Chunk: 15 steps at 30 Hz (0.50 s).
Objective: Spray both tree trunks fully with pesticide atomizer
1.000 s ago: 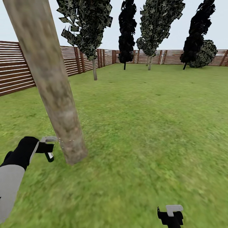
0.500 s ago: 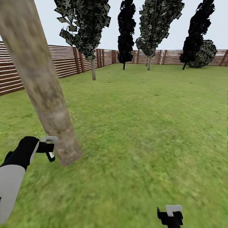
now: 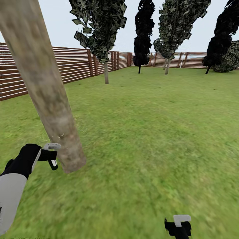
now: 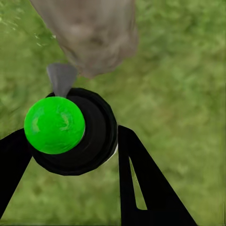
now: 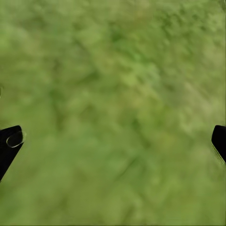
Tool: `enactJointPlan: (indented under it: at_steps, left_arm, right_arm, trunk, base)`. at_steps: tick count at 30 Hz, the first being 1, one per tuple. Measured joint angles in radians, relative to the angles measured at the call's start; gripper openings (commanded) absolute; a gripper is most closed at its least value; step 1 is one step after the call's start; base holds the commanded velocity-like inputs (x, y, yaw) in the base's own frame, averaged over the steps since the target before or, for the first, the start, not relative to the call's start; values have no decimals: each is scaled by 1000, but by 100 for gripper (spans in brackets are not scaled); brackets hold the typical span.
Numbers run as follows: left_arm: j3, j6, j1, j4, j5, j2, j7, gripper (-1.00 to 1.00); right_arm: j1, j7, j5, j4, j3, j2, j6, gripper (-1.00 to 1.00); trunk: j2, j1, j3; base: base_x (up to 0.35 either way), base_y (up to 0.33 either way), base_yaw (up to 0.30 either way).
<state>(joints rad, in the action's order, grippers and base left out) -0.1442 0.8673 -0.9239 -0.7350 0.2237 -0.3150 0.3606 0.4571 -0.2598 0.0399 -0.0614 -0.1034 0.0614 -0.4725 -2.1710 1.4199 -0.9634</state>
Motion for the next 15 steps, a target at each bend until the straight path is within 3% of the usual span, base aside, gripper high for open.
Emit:
enactJointPlan:
  at_steps: [3,8,11,14,15]
  left_arm:
    - [1,0,3,7,0,5,-1,-100]
    - [0,-2,5,12,3,7,-4,-100]
    - [2,-2,5,13,5,6,-7,-100]
    - [-53,-11,9,41,14,-6,-26,-100]
    - [-68,-18,32,52,16,-1,-88,-100]
  right_arm:
    - [0,0,0,0,0,0,0,100]
    - [0,-2,0,0,1,3,-1,100]
    - [0,-3,0,0,1,4,-1,100]
    - [0,-3,0,0,0,4,-1,100]
    - [0,-2,0,0,0,2,-1,100]
  trunk:
    - [0,0,0]
    - [0,0,0]
    - [0,0,0]
    - [0,0,0]
    - [0,0,0]
  base:
    - [26,-269,196]
    - [2,-275,10]
    - [178,-220,0]
    - [175,-70,6]
    - [10,-3,142]
